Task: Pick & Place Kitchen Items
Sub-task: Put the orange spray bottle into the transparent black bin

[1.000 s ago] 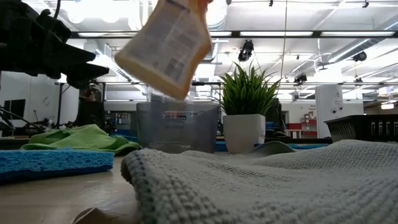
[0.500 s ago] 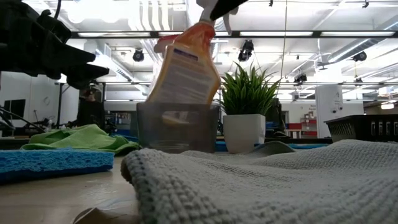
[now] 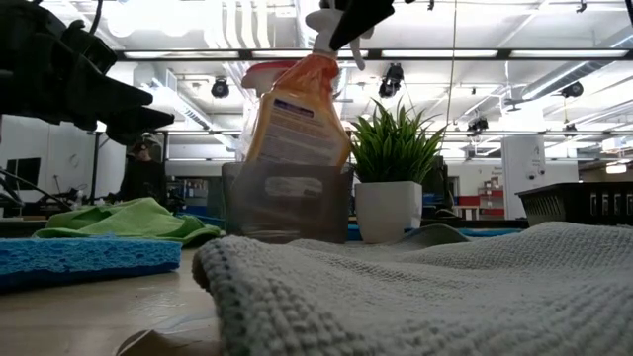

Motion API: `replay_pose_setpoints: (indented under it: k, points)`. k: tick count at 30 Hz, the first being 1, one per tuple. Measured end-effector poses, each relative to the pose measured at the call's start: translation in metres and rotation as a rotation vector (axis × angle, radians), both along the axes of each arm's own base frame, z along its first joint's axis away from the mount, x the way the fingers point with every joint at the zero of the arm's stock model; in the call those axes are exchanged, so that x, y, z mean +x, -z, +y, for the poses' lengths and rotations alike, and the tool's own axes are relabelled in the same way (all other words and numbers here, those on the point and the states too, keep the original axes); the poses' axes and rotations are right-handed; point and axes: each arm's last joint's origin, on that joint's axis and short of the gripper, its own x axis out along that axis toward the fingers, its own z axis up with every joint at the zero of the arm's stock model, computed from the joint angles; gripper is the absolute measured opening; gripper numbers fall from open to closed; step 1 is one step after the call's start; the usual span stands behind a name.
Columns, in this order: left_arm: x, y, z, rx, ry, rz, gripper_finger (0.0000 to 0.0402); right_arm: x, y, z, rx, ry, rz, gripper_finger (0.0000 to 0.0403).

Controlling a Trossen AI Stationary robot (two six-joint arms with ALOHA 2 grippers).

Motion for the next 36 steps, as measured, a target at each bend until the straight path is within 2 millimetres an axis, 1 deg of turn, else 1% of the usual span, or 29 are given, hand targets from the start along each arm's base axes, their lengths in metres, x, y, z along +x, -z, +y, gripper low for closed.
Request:
replay_pose_setpoints:
  k: [1,2,6,8,10,12,19,22,27,30,33,36]
  points:
    - [0.000,0.000,0.000,0.000,0.000,0.000,0.0308,0.000,0.000,0.000,0.003,0.007,-0.001,0.0133]
    - [0.000,0.000,0.000,0.000,0.000,0.000,0.0308,0.000,0.000,0.000,0.008,0.020,-0.004,0.0150]
    - [0.000,0.000,0.000,0.000,0.000,0.000,0.0308,0.001,-0.005,-0.002,-0.017,0.102,-0.032,0.0254]
    - [0.000,0.000,0.000,0.000,0.000,0.000,0.0308,0.000,-0.011,-0.003,-0.022,0.126,-0.055,0.0296]
    - [0.000,0.000,0.000,0.000,0.000,0.000,0.0308,0.000,-0.018,-0.002,-0.022,0.129,-0.077,0.0326]
    - [0.000,0.000,0.000,0.000,0.000,0.000,0.0308,0.000,-0.023,0.001,-0.019,0.124,-0.095,0.0342]
    - [0.000,0.000,0.000,0.000,0.000,0.000,0.0308,0.000,-0.036,0.009,0.002,0.119,-0.146,0.0350]
    - [0.000,0.000,0.000,0.001,0.000,-0.001,0.0308,-0.004,-0.039,0.011,0.031,0.147,-0.128,0.0351]
    - [0.000,0.000,0.000,0.001,0.000,-0.001,0.0308,-0.009,-0.037,0.007,0.063,0.209,-0.072,0.0351]
    - [0.000,0.000,0.000,0.001,0.000,-0.002,0.0308,-0.009,-0.034,0.004,0.081,0.231,-0.050,0.0349]
    - [0.000,0.000,0.000,0.001,0.000,-0.002,0.0308,-0.004,-0.027,0.002,0.089,0.246,-0.028,0.0325]
    - [0.000,0.000,0.000,0.001,0.000,-0.002,0.0308,0.001,-0.020,0.002,0.088,0.249,-0.006,0.0273]
